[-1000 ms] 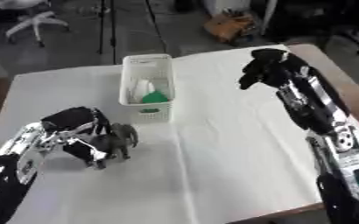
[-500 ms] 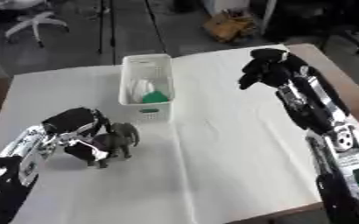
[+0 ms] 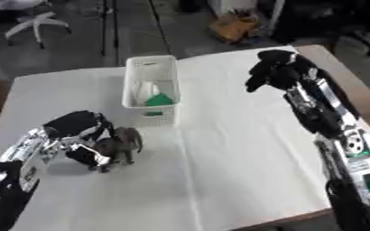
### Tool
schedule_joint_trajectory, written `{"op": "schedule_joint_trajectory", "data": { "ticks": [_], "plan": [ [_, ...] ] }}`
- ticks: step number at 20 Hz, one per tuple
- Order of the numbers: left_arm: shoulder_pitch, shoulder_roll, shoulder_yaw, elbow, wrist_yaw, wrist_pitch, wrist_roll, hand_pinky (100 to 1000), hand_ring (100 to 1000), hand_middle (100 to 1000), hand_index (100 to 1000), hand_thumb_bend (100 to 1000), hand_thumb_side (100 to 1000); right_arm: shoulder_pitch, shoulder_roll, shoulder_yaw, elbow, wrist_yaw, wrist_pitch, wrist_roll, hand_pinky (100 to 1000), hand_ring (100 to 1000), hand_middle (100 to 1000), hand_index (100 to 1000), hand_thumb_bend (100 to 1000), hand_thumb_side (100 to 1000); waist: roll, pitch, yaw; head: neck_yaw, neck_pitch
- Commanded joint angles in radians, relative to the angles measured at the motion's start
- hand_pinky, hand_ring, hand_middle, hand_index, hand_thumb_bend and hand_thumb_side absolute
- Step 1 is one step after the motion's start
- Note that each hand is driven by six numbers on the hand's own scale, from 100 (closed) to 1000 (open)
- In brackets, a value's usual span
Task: Pick up objects on the table and place them in the box.
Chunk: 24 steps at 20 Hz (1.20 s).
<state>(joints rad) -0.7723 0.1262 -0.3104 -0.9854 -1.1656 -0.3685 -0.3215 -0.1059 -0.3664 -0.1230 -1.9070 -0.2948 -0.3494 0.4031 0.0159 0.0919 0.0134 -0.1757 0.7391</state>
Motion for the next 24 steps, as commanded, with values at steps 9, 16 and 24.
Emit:
{"op": "schedule_joint_trajectory", "data": {
  "ticks": [9, 16, 24],
  "plan": [
    [0.030, 0.084, 0.052, -0.263, 0.156, 0.091, -0.144, 405, 294, 293, 391, 394, 416, -0.012, -0.015, -0.010, -0.006, 0.000, 0.000, 0.000, 596, 625, 645, 847, 100, 649, -0.003, -0.018, 0.003, -0.018, 0.005],
    [0.000, 0.087, 0.129, -0.415, 0.255, 0.190, -0.141, 418, 304, 305, 390, 391, 412, -0.011, -0.015, -0.010, -0.006, -0.001, -0.001, -0.001, 596, 625, 645, 847, 100, 647, -0.005, -0.020, 0.004, -0.019, 0.005],
    [-0.092, 0.040, 0.139, -0.394, 0.210, 0.277, -0.060, 457, 364, 354, 437, 437, 392, -0.013, -0.015, -0.005, -0.005, -0.006, 0.000, 0.004, 596, 625, 645, 847, 100, 646, -0.005, -0.023, -0.007, -0.009, 0.003]
  ]
}}
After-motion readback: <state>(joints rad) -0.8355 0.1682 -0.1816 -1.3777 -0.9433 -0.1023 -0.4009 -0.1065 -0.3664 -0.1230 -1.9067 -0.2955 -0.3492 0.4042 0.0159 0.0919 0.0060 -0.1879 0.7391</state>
